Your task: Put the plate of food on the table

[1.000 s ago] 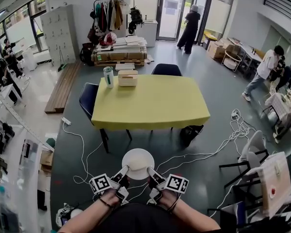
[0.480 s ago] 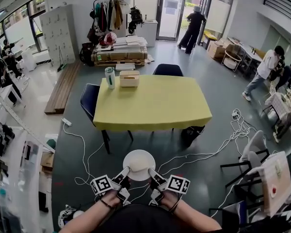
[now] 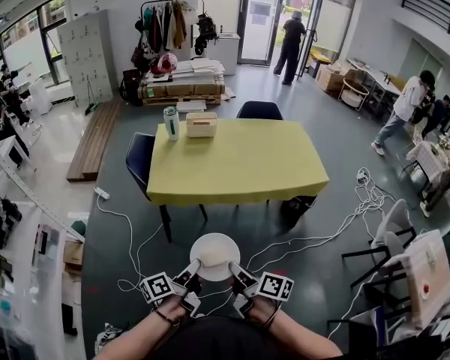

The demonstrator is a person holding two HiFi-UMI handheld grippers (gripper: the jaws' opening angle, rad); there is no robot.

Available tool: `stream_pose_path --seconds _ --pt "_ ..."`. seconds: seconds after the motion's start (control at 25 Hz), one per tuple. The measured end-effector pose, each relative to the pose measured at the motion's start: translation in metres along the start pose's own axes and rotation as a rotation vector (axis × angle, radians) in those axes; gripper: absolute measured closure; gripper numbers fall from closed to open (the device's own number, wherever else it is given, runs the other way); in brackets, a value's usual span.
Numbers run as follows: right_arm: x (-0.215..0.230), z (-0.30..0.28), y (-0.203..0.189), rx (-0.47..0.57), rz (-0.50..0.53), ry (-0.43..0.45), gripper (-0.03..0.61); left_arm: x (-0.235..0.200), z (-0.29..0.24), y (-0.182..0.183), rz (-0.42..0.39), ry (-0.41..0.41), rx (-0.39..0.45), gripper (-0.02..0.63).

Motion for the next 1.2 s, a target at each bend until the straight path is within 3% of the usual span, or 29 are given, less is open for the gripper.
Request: stream_pose_path --seconds 0.28,0.52,1.2 --pt "0.002 -0.006 -0.013 0.016 -0.009 -0.026 0.555 -0.012 0.008 0.004 0.020 -0.002 -0.023 0.597" --pt "0.008 -0.011 0.001 0.030 -0.001 -0.022 0.555 -0.014 -0.008 0.008 0.016 -0.016 -0.026 0.597" --pt "0.030 -0.079 0.104 0.008 0.010 -0.009 0.555 -0.025 -0.110 0.069 0.047 -0.033 0.017 0.597"
Point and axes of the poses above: the fingertips, and each gripper's own axes: z backward along the fingers, x to its right, y out of its top, the point moved 3 cm from there along z, backward along the fingers, and after that the axes turned 3 degrees about -y, right-handed, at the moved point
